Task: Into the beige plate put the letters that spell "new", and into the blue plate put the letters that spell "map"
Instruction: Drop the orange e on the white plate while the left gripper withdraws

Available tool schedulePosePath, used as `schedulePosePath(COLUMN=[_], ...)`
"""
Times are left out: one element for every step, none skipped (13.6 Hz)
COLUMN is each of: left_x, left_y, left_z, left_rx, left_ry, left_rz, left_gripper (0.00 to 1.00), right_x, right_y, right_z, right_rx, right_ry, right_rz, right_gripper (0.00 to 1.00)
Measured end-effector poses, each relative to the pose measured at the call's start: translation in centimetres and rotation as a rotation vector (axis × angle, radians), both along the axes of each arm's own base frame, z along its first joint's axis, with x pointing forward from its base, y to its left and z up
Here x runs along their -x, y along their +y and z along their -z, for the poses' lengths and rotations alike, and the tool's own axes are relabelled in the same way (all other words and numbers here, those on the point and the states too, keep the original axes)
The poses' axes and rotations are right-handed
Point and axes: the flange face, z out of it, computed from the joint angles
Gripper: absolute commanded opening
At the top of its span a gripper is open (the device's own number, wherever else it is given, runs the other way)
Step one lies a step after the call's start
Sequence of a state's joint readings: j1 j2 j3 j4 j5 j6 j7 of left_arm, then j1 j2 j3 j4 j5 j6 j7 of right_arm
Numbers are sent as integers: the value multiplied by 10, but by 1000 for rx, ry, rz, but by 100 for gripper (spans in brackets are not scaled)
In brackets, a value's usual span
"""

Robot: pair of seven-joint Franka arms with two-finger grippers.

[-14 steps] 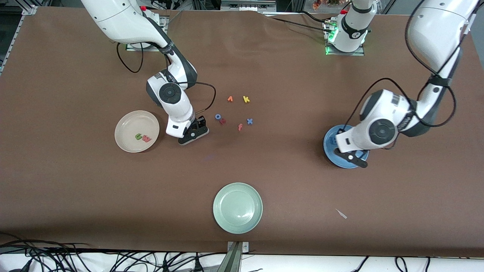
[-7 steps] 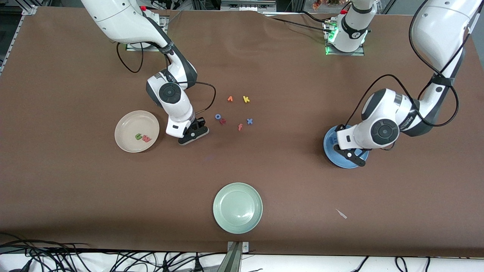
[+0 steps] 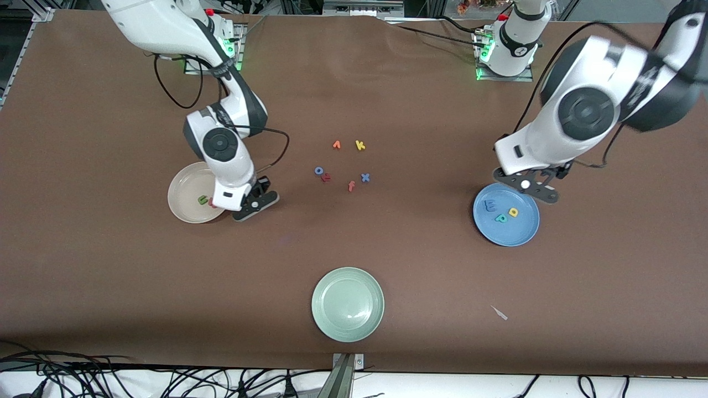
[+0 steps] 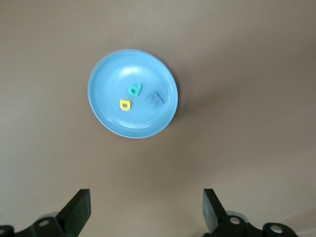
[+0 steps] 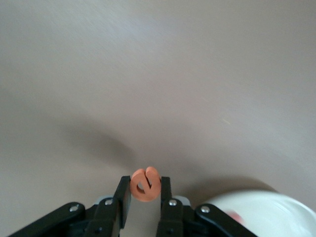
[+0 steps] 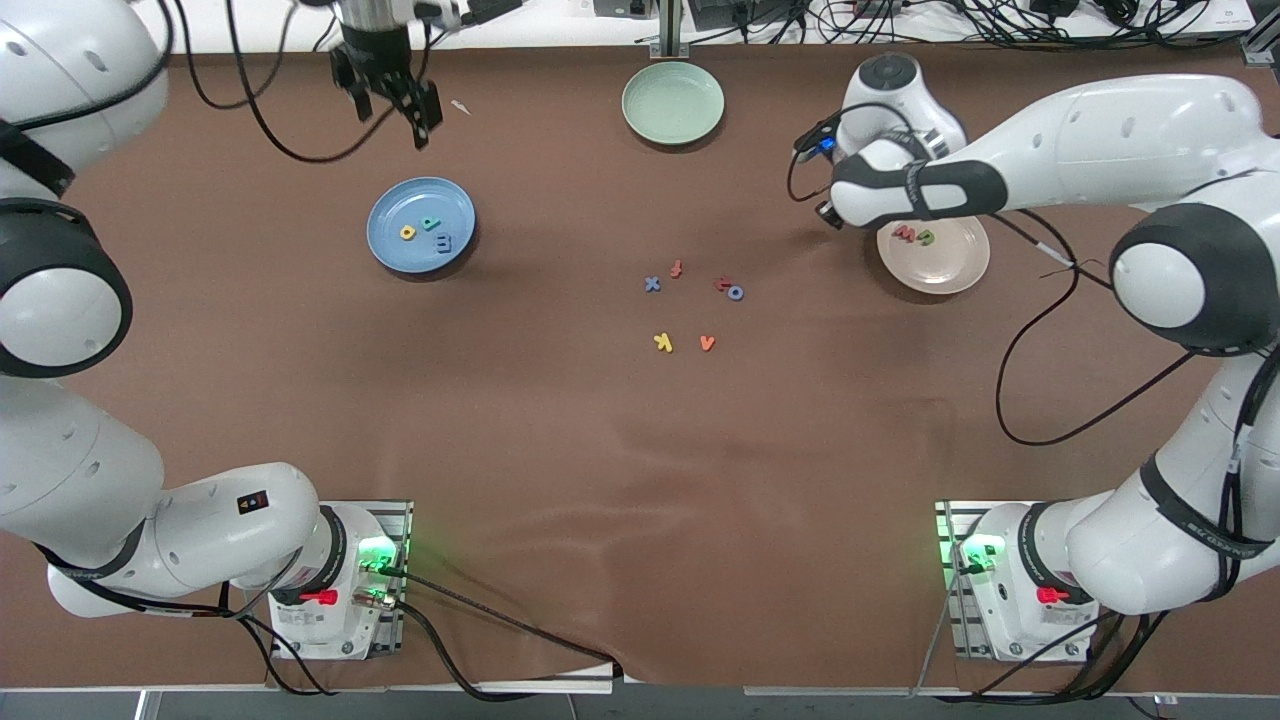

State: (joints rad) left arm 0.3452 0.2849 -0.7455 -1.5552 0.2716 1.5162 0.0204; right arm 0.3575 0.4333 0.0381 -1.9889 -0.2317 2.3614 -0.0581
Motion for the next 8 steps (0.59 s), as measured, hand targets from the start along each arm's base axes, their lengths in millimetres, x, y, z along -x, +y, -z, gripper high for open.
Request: schedulePosePath(left_x=[-3, -4, -3, -2, 1, 3, 5, 6], left_y=[5, 11, 17, 24, 34, 45, 58, 73], left_z=[-29, -46, -59, -73, -88, -101, -108, -108], left_rx=[24, 46, 85, 121, 138, 141, 135, 130], left_ry=[-39, -58, -70, -91, -126, -160, -184, -205], left_rz=[-30, -68, -110, -147, -175, -200, -227, -254], left_gripper=[100, 100, 100, 100, 100, 100, 100, 100], right_x=[0, 1, 3, 9, 17, 26, 34, 39], right_y=[-15, -29, -44, -58, -72, -88, -102, -111], right_z=[-21, -41, -59, -75, -88, -95, -95, -89], right_rx=[36, 61, 81, 92, 95, 94, 92, 86], right_ry=[34, 59, 81, 93, 98, 101, 107, 107], right_rz=[-12, -18, -17, -9, -5, 2, 9, 12], right_gripper=[16, 16, 16, 17, 17, 18, 18, 28])
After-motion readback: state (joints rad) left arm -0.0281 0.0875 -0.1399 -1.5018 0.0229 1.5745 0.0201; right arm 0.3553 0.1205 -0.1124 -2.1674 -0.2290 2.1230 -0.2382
